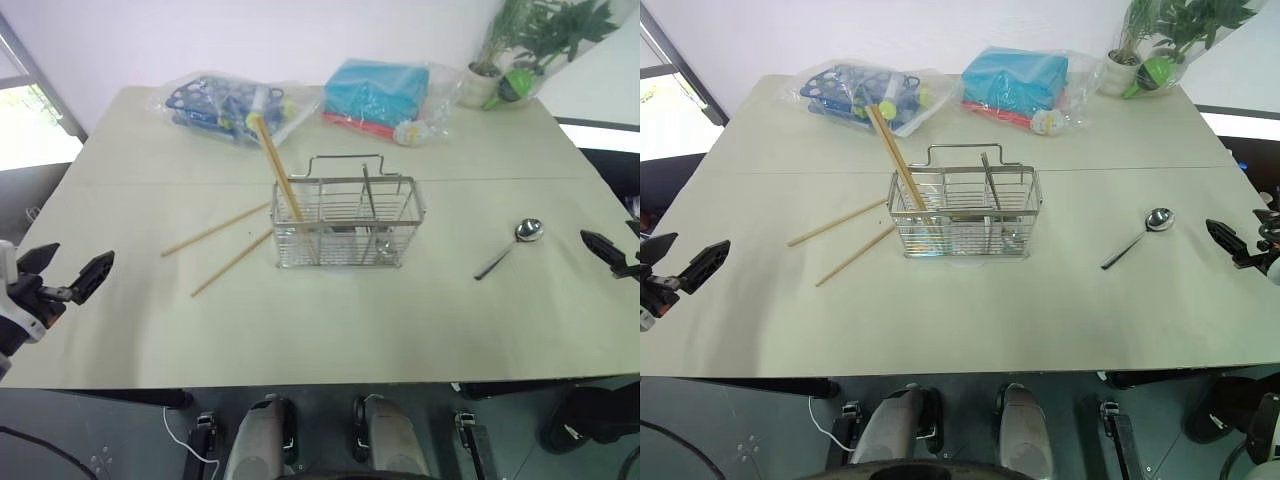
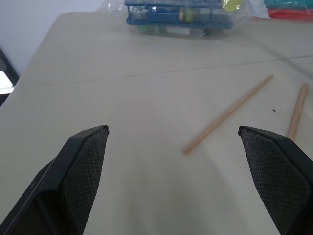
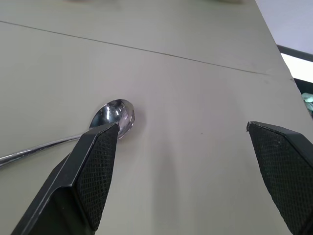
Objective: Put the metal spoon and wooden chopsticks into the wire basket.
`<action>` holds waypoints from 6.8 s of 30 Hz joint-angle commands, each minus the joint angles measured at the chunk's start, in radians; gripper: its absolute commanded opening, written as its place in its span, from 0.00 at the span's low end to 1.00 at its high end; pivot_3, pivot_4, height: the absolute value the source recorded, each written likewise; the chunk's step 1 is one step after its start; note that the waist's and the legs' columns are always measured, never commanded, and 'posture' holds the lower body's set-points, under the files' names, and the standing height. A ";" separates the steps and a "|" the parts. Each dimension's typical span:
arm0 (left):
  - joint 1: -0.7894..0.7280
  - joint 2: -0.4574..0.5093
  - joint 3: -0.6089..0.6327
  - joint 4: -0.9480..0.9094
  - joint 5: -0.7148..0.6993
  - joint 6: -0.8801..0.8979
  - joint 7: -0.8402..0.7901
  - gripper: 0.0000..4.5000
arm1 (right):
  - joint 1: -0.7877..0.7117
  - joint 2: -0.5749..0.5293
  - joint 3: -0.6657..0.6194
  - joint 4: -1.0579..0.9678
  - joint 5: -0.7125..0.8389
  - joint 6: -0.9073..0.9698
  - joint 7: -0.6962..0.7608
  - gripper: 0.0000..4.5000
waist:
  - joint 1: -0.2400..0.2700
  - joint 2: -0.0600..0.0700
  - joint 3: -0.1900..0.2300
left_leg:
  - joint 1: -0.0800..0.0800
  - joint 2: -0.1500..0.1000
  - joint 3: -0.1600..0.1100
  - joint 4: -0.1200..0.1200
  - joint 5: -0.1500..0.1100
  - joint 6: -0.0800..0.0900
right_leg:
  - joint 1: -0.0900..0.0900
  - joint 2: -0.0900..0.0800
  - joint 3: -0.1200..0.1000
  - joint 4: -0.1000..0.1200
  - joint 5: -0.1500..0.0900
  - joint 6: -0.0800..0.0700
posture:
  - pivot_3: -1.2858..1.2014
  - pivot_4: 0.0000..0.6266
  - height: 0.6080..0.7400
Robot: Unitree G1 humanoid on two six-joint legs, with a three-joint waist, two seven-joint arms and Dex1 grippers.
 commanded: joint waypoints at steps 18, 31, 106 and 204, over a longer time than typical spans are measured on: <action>-0.074 0.047 0.012 -0.017 -0.050 0.038 0.017 1.00 | -0.030 -0.033 -0.026 0.053 0.005 -0.055 -0.019 0.96 | 0.000 0.000 0.000 | 0.000 0.000 0.001 0.000 0.000 0.000 | 0.001 0.002 0.000 0.000 0.000 0.000 | 0.52 0.24 0.81; -0.495 0.263 -0.282 -0.205 -0.530 0.264 -0.019 1.00 | -0.392 -0.079 0.204 0.146 -0.200 -0.218 0.116 0.96 | -0.006 0.003 0.002 | 0.001 0.000 0.001 0.001 0.005 -0.008 | 0.002 0.003 0.001 0.002 0.001 0.002 | 0.52 0.24 0.81; -1.060 0.083 -0.767 0.064 -0.337 0.396 -0.318 1.00 | -0.748 0.050 0.400 0.223 -0.298 -0.319 0.675 0.01 | -0.001 0.005 0.004 | 0.014 -0.001 -0.001 0.000 0.009 -0.013 | 0.014 0.005 0.002 0.005 0.001 0.007 | 0.52 0.24 0.81; -1.355 -0.038 -1.053 1.740 0.880 -0.675 -0.525 0.01 | 0.011 -0.038 0.005 -1.204 0.643 0.891 0.304 0.85 | 0.024 0.001 0.000 | 0.001 -0.001 0.001 0.003 0.000 0.003 | -0.001 0.001 -0.001 0.007 0.002 0.008 | 0.52 0.24 0.81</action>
